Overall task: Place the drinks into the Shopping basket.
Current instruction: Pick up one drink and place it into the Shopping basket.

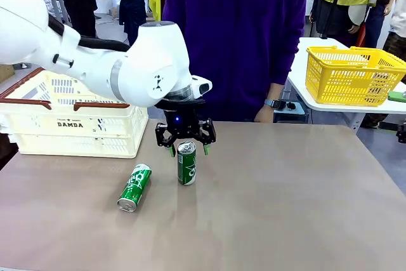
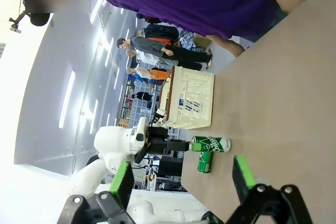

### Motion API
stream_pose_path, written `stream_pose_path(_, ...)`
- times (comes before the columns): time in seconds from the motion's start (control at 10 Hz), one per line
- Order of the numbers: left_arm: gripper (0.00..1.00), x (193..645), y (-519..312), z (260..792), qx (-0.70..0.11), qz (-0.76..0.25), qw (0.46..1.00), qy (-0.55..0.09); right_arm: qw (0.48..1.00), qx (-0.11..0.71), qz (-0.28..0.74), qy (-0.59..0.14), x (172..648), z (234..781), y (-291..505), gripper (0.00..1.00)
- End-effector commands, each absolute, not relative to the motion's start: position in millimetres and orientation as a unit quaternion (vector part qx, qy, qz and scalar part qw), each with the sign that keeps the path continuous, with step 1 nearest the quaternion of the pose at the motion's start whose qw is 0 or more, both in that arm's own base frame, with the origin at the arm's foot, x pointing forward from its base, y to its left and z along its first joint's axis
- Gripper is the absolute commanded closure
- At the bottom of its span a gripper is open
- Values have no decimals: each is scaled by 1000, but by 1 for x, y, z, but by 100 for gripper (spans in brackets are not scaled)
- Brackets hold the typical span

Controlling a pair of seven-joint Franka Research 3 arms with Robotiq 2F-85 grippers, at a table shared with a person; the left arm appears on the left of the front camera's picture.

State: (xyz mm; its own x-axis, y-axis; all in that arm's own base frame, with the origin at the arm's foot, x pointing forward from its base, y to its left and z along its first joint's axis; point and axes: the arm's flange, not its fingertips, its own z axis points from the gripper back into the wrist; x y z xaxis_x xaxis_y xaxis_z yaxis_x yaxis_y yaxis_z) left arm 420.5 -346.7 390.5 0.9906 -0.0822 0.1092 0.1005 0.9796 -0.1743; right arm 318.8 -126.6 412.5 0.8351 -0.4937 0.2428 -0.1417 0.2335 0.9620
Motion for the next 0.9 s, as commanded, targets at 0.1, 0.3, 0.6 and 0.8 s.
stream_pose_path(0.1, 0, 423, -347, 373, -42, -9, 995, -86, 736, 612, -120, -263, 319, 416, -127, 0)
stream_pose_path(0.3, 0, 425, -347, 373, -36, -4, 995, -88, 736, 612, -120, -263, 319, 416, -127, 0)
stream_pose_path(0.6, 0, 425, -347, 373, -41, -3, 996, -73, 736, 612, -120, -263, 319, 416, -127, 0)
stream_pose_path(0.8, 100, 425, -347, 372, -41, 0, 996, -77, 736, 612, -120, -263, 319, 416, -127, 0)
